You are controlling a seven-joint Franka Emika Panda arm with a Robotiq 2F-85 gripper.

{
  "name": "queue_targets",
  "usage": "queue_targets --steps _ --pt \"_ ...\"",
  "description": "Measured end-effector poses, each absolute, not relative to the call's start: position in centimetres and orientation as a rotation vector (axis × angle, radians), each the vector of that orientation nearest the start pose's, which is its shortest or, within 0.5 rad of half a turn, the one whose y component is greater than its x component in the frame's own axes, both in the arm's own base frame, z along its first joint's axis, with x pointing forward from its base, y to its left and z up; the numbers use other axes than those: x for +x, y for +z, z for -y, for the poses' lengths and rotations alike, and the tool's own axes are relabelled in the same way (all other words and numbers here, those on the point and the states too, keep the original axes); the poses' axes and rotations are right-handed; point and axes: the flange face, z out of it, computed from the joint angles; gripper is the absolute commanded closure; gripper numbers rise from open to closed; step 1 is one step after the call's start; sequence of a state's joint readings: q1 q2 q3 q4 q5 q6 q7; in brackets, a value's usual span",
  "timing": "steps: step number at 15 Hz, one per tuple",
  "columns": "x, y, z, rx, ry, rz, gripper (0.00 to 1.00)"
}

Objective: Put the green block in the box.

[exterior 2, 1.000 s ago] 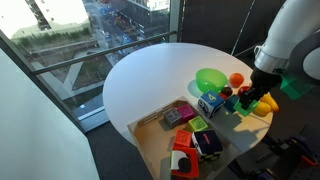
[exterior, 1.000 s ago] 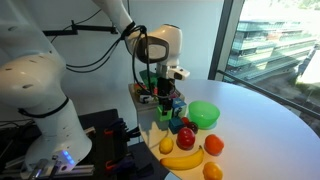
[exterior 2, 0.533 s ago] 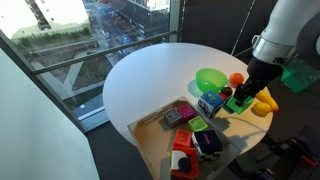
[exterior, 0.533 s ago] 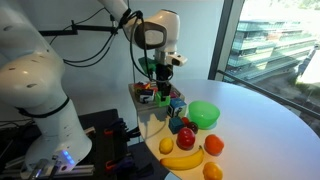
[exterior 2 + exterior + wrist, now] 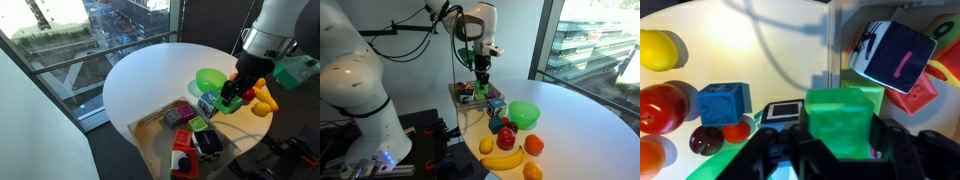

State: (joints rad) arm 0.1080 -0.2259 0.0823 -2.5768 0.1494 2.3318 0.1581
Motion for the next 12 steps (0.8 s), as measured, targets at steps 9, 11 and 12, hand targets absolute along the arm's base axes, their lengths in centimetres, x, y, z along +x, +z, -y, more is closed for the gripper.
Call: queue_targets --steps 9,11,12 --pt "43.4 31.1 -14.3 -2.992 0.167 -0.037 0.7" --pt "43.8 30.0 -15.3 -2.986 0.199 -0.025 0.7" --pt "44.0 29.5 -15.7 -2.985 0.208 -0.016 0.7"
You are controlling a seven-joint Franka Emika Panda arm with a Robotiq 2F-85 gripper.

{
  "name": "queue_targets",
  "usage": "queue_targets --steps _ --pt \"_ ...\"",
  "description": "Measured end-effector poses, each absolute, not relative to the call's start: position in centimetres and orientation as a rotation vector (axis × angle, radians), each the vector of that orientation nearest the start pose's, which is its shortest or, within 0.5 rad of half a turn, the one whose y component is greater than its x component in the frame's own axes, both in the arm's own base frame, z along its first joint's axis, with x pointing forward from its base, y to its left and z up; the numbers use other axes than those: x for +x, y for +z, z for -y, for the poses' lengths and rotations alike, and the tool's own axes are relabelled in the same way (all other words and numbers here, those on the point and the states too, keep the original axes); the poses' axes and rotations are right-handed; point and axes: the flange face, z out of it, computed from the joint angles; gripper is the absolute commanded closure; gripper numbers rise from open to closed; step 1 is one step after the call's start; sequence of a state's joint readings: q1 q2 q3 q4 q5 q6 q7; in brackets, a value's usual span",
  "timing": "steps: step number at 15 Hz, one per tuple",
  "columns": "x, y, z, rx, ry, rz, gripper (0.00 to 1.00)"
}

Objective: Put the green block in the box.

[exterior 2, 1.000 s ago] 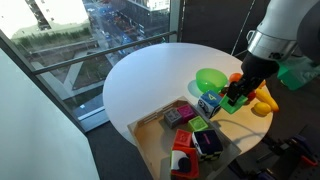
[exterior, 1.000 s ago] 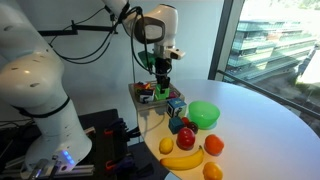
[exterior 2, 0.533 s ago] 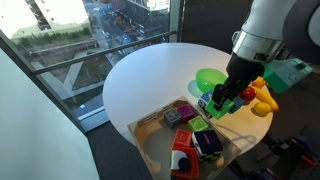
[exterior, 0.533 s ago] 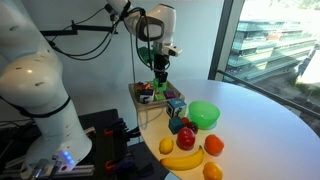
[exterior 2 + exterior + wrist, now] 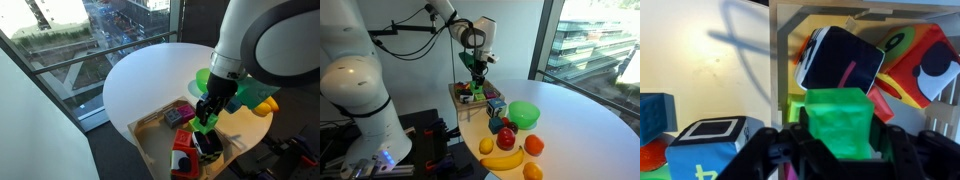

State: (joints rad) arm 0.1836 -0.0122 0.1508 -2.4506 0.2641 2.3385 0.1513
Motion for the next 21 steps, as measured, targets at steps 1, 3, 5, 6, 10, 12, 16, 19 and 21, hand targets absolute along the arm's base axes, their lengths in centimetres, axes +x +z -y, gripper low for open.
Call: queue_targets --steps 1,3,5,6,10,12,16,19,21 --pt "44.3 29.3 -16.1 -2.984 0.207 -0.008 0.7" --pt "45.1 29.0 -16.9 -2.98 0.173 0.002 0.7" --pt "45.8 29.0 -17.5 -2.974 0.13 0.008 0.7" --pt "46.1 29.0 -17.7 -2.972 0.114 0.011 0.7" --pt "46.7 28.7 -18.4 -2.967 0.093 0.021 0.7" --pt "46.7 28.2 -18.7 -2.967 0.101 0.027 0.19" --pt "46.6 27.8 -18.9 -2.968 0.115 0.03 0.0" --pt "46.7 27.8 -18.6 -2.968 0.116 0.019 0.0" --pt "46.9 27.7 -18.0 -2.969 0.117 -0.008 0.0"
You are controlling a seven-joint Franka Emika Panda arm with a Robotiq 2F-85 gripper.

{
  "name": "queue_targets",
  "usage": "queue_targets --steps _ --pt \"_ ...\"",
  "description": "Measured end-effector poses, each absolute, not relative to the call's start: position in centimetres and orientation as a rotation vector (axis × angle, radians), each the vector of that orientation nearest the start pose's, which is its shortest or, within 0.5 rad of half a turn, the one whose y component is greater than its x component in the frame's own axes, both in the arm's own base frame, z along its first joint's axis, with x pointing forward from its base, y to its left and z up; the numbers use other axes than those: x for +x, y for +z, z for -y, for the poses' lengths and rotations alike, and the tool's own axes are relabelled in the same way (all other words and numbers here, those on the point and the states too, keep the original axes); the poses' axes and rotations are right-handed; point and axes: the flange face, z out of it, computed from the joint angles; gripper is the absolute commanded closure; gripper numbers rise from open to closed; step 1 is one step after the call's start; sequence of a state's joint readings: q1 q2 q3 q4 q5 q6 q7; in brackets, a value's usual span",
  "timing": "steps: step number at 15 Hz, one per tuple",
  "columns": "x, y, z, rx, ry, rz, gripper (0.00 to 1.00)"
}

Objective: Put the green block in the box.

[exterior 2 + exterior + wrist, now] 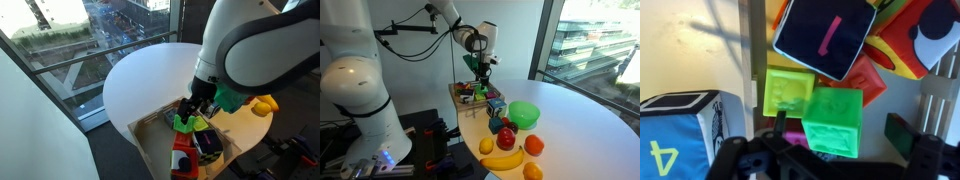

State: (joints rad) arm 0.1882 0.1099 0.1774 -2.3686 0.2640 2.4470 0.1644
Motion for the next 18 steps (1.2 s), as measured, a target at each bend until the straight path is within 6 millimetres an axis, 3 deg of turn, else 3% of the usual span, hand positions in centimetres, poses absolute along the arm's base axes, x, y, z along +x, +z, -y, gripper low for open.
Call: queue_targets --steps 9,18 --pt "47.6 28.7 -11.6 -3.007 0.23 -0.208 0.0" --pt "45.3 34.3 -6.6 -3.143 0.351 -0.291 0.0"
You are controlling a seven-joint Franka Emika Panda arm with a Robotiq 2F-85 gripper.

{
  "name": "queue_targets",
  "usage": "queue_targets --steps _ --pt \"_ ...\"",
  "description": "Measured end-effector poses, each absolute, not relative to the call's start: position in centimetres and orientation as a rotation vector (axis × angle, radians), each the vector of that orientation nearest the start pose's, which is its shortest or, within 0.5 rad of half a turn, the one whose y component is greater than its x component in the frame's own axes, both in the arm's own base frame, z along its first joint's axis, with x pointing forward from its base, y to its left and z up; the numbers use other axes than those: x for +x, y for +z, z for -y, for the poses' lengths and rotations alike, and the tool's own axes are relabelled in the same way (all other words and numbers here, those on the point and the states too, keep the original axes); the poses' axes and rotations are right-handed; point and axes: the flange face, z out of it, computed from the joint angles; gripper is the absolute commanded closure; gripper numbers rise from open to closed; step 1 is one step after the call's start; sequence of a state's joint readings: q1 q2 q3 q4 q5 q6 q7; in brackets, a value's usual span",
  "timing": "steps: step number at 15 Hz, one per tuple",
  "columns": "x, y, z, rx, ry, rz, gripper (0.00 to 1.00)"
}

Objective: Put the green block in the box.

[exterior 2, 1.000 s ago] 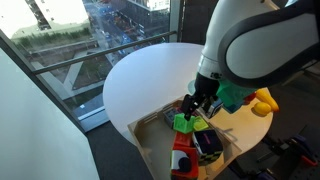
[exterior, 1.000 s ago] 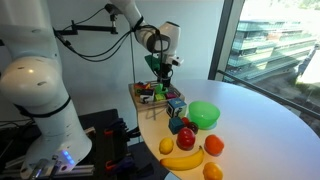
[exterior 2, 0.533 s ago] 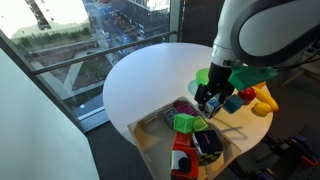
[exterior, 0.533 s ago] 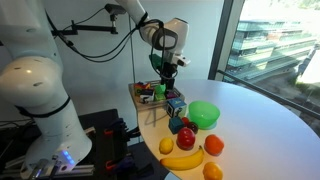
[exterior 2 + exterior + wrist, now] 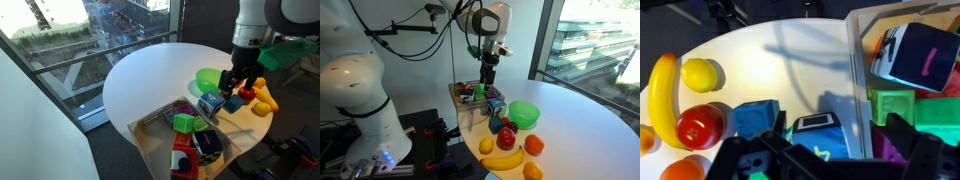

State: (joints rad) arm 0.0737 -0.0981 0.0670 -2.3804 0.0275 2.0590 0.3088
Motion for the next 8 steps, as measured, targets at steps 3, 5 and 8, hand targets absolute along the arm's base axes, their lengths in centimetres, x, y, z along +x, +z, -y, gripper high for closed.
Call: queue_targets --steps 3,5,8 --pt "44.2 36.5 -4.9 -3.172 0.38 -0.312 0.0" --pt "43.4 37.9 -3.7 -3.183 0.396 -0.339 0.0" --pt "42.1 39.9 -2.0 -3.193 0.424 -0.377 0.0"
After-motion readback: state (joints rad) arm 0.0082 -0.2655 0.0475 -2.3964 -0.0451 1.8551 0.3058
